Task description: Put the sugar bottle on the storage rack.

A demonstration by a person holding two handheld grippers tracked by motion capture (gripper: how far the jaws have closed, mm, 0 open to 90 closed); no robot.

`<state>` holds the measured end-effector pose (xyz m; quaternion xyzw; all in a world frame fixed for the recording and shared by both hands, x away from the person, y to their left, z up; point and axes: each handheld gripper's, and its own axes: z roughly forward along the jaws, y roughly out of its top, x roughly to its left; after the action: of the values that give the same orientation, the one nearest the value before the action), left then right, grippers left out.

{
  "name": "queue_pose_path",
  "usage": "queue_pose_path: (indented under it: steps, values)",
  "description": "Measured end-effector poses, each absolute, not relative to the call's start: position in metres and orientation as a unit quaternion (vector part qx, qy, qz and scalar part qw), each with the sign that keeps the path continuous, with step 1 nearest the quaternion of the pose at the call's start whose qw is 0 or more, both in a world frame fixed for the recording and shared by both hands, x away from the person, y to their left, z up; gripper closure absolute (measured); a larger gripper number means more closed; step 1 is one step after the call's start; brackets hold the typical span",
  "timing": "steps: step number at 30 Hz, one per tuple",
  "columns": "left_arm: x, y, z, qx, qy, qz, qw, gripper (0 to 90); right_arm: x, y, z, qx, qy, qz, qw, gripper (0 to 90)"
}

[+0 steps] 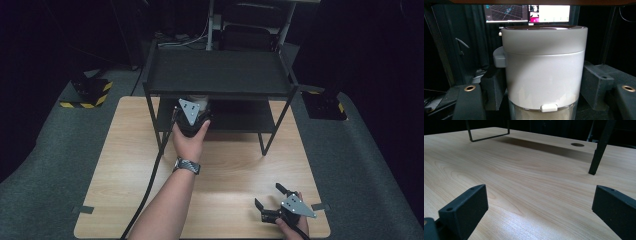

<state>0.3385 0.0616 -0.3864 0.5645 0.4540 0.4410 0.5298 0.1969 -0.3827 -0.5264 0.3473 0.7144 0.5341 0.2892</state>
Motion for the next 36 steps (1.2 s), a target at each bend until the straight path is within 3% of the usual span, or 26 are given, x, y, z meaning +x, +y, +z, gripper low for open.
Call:
queue_pose_path:
  steps: [11, 19, 36]
  values:
    - [0.340, 0.068, -0.384, 0.562, 0.466, 0.415, 0.543, 29.1, 0.197, -0.383, -0.526, 0.346, 0.715, 0.534, 0.289, 0.0]
    - [0.334, 0.078, -0.382, 0.566, 0.465, 0.397, 0.554, 0.5, 0.198, -0.383, -0.526, 0.342, 0.717, 0.534, 0.288, 0.0]
    - [0.290, 0.108, -0.398, 0.578, 0.417, 0.407, 0.570, 0.5, 0.199, -0.383, -0.526, 0.339, 0.720, 0.533, 0.289, 0.0]
